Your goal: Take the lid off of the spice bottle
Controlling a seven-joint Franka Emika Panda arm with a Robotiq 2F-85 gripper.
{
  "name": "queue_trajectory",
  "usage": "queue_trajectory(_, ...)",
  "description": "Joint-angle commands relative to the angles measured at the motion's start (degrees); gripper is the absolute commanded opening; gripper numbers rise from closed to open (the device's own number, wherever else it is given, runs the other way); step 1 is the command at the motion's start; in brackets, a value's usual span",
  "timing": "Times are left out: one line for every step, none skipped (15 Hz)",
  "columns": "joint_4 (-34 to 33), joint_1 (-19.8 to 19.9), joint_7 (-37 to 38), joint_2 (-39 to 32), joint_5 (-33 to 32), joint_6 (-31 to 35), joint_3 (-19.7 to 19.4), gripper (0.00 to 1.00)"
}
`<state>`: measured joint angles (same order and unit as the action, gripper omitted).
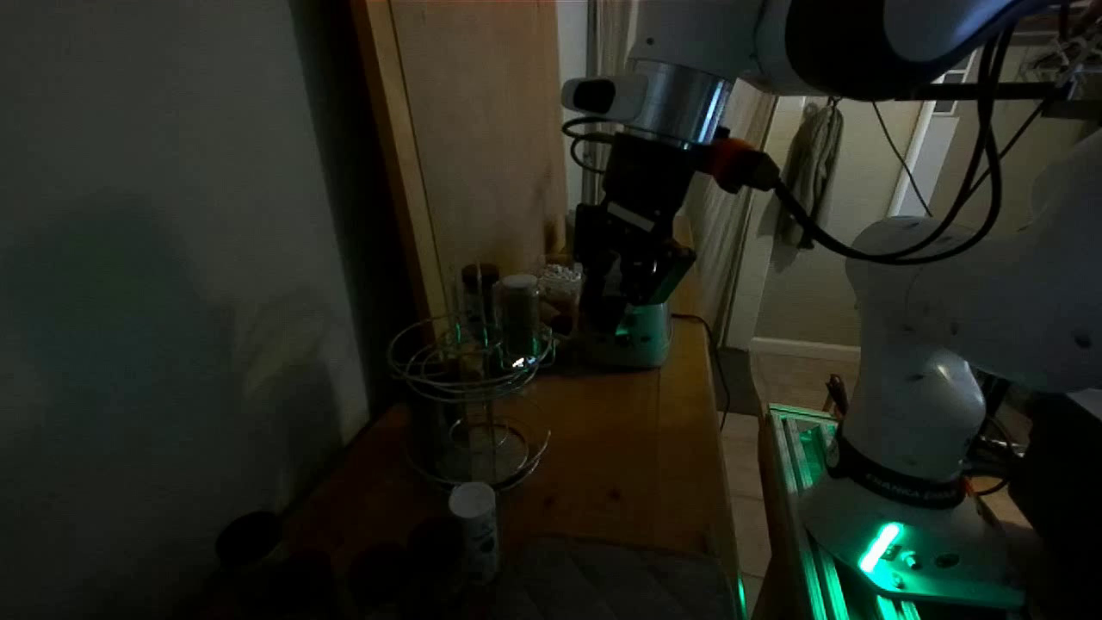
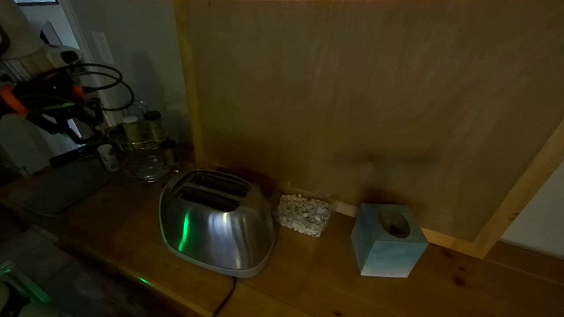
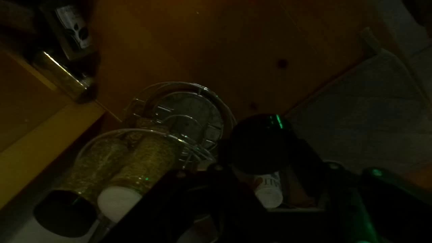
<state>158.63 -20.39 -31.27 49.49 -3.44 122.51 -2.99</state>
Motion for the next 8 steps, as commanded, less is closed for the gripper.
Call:
queue_trajectory(-0.1, -4.0, -7.3, -3.6, 0.7, 2.3, -0.6, 0.24)
queue_trajectory(-0.1, -5.0, -9.6, -4.3, 0.7, 2.9, -0.6, 0.24)
queue_trajectory(-0.1, -5.5, -11.5, -4.8, 0.7, 3.8, -0.4, 0.24)
queue_trajectory(-0.1, -3.3, -7.9, -3.3, 0.9, 1.7, 0.9, 0.49)
queue_trajectory(-0.1, -3.8, -9.2, -3.9, 0.9, 2.3, 1.0, 0.49)
queue_trajectory(-0.1, -4.1, -9.9, -4.3, 1.0, 2.7, 1.0, 0.49)
queue_trajectory(-0.1, -4.1, -10.4, -4.6, 1.0, 2.9, 1.0, 0.49)
queue_trajectory(-0.1, -4.1, -10.6, -4.7, 1.0, 2.9, 1.0, 0.49)
